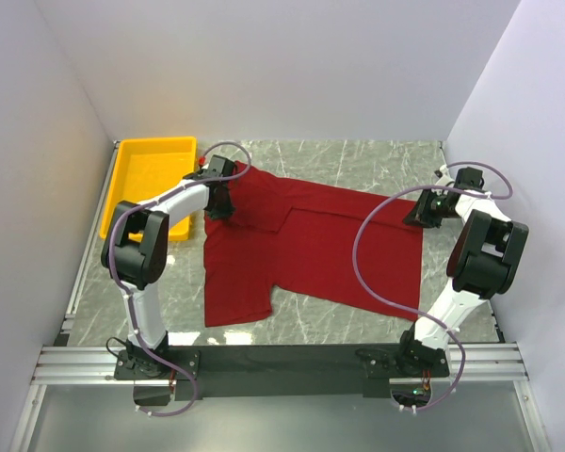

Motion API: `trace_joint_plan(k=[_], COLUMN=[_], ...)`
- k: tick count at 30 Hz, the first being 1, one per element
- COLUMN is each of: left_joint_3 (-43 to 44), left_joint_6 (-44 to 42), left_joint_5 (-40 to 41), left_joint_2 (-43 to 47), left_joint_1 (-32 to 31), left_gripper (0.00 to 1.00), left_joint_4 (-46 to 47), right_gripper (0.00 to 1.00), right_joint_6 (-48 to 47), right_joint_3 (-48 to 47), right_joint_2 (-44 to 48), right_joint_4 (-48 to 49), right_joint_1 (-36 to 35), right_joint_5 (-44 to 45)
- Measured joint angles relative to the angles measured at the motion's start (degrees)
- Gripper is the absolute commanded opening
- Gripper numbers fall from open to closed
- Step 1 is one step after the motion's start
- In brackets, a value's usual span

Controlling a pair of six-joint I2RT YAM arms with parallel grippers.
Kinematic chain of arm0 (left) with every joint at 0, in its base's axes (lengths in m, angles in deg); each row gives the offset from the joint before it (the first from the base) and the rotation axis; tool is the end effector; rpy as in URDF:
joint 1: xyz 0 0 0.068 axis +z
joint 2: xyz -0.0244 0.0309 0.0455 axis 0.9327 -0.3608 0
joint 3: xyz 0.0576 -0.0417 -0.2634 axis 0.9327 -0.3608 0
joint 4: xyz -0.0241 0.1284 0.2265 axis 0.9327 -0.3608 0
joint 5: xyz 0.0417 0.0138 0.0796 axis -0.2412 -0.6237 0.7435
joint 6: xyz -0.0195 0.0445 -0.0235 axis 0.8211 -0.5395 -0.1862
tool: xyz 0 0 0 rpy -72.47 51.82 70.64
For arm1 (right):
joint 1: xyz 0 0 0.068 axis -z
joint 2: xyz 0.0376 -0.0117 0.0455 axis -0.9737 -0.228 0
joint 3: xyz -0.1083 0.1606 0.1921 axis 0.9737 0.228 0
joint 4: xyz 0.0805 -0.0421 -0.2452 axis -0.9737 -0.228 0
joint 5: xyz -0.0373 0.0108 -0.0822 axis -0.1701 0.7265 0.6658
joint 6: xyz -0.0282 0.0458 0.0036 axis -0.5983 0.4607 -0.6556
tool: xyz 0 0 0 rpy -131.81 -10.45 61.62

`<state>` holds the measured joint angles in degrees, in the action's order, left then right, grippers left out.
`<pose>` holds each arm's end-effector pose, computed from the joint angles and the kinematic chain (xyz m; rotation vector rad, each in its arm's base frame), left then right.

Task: Fold and stack the t-shirts
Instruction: Fold the tshirt

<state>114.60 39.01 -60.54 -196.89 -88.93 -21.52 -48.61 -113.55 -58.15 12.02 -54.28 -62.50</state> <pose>0.3827 -0.1311 0.1848 -0.4143 2.5694 -0.0331 0.3476 -0.1227 0.1850 0.3058 2.5061 0.6383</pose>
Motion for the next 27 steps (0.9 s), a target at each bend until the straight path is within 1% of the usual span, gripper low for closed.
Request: trace_joint_plan(k=[1, 5, 7, 9, 11, 13, 15, 17, 20, 21, 24, 27], left_joint_3=[0.0, 0.0, 0.0, 0.07, 0.42, 2.08, 6.19, 11.98, 20.35, 22.69, 27.85, 31.26], left_joint_6=[-0.39, -2.14, -3.45, -4.92, -6.56, -7.48, -7.89, -8.24, -8.35, -8.31, -7.82, -7.17], left_joint_5=[0.11, -0.22, -1.29, -3.1, -5.73, -9.03, -12.11, -14.23, -16.55, -17.05, -18.45, -19.67], left_joint_2=[0.0, 1.25, 3.17, 5.35, 7.52, 8.2, 6.8, 3.28, -4.15, -6.67, -13.57, -19.52], left_joint_1=[0.0, 0.0, 0.0, 0.02, 0.42, 1.09, 2.38, 3.87, 5.92, 6.49, 7.67, 8.41], left_gripper=[0.41, 0.49, 0.56, 0.62, 0.65, 0.7, 0.71, 0.68, 0.61, 0.57, 0.52, 0.51], left_joint_4=[-0.09, -0.11, 0.52, 1.92, 4.55, 6.56, 7.8, 8.94, 11.43, 11.85, 12.11, 11.65], right_gripper=[0.2, 0.2, 0.2, 0.2, 0.2, 0.21, 0.22, 0.23, 0.24, 0.24, 0.24, 0.25], right_joint_6=[0.0, -0.02, -0.02, -0.04, -0.24, -0.5, -0.94, -1.57, -2.21, -2.38, -2.75, -3.04], right_joint_3=[0.09, 0.11, 0.11, 0.11, 0.11, 0.11, 0.09, 0.09, 0.02, 0.0, -0.11, -0.24], right_joint_2=[0.0, 0.04, 0.04, 0.04, 0.04, 0.04, 0.04, 0.04, 0.04, 0.07, 0.07, 0.07], right_joint_4=[-0.04, 0.0, -0.02, 0.0, 0.0, 0.0, -0.02, -0.04, -0.07, -0.07, -0.07, -0.13], right_joint_1=[0.0, 0.0, 0.0, 0.0, 0.0, 0.0, 0.0, 0.0, 0.0, 0.0, 0.0, 0.0], right_joint_5=[-0.02, -0.15, -0.17, -0.15, -0.15, -0.15, -0.17, -0.2, -0.22, -0.33, -0.63, -0.79])
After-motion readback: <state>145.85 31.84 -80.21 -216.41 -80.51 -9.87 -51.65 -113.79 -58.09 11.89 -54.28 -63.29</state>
